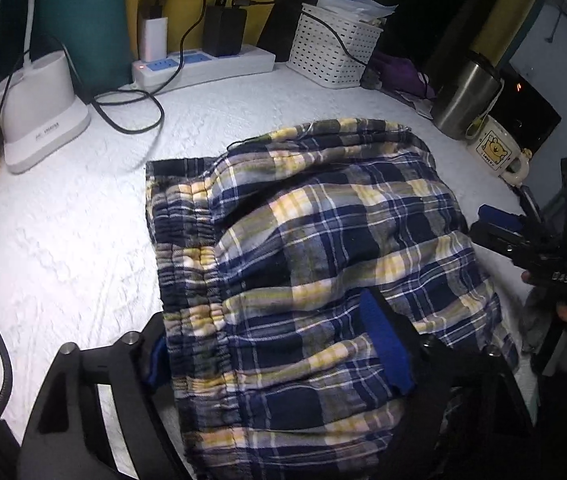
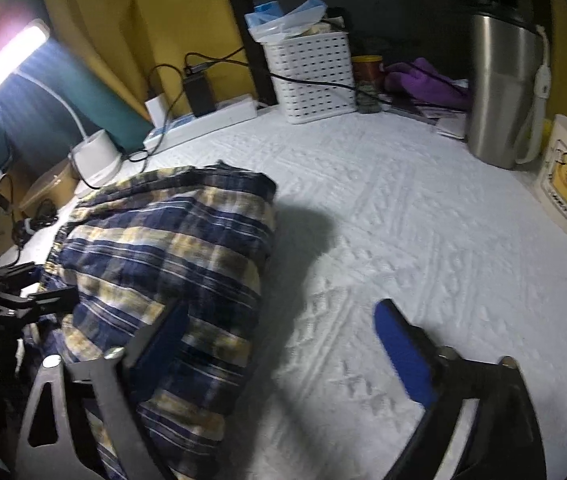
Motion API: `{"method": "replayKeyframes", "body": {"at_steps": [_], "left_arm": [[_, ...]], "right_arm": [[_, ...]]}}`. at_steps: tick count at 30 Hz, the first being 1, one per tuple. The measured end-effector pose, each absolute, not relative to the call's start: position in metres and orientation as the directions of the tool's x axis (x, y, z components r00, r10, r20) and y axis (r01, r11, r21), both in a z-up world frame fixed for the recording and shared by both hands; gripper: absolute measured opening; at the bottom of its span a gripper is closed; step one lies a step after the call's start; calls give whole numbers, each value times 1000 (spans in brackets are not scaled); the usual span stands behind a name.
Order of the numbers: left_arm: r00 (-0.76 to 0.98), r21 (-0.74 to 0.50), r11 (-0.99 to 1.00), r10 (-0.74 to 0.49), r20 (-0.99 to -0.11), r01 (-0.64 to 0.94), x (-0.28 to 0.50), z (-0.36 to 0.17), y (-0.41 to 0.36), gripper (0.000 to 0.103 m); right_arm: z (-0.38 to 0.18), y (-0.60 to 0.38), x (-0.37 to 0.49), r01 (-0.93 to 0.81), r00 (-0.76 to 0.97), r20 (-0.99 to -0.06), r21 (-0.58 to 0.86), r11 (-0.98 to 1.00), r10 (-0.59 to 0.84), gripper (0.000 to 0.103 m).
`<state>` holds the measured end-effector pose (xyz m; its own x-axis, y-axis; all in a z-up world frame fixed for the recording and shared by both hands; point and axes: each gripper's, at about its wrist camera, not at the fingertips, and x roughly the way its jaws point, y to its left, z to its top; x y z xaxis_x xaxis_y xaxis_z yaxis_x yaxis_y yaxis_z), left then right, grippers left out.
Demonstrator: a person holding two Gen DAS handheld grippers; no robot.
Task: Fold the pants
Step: 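Grasp the pants bundle with the left tool while the right tool grips it too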
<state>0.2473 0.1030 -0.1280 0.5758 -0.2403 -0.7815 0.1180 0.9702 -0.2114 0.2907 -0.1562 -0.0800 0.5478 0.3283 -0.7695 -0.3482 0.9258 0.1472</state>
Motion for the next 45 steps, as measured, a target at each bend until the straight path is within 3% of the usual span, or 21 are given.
{"method": "replayKeyframes", "body": {"at_steps": [8, 18, 22, 29, 32, 35, 45], "left_arm": [[608, -205, 974, -223, -762, 101, 241, -128, 108, 60], [626, -144, 978, -206, -752, 149, 239, -131, 96, 63], [630, -145, 980, -196, -752, 133, 239, -130, 97, 60], [626, -137, 976, -212, -750, 167, 235, -128, 87, 31], [633, -112, 978, -201, -748, 178, 233, -125, 81, 27], [641, -122, 977, -206, -740, 174, 230, -120, 81, 26], [709, -98, 979, -197, -677, 179, 206, -87, 75, 25]], "right_arm": [[-91, -135, 300, -388, 495, -772, 215, 896, 399, 97], [-96, -83, 302, -534, 415, -784, 201, 821, 462, 96], [-95, -81, 300, -545, 413, -780, 201, 814, 469, 79], [-95, -75, 295, -562, 413, -773, 200, 803, 481, 45], [-93, -73, 290, -568, 414, -767, 203, 797, 490, 36], [-88, -75, 285, -569, 426, -754, 206, 796, 500, 30], [-55, -82, 259, -595, 493, -687, 181, 783, 533, 27]]}}
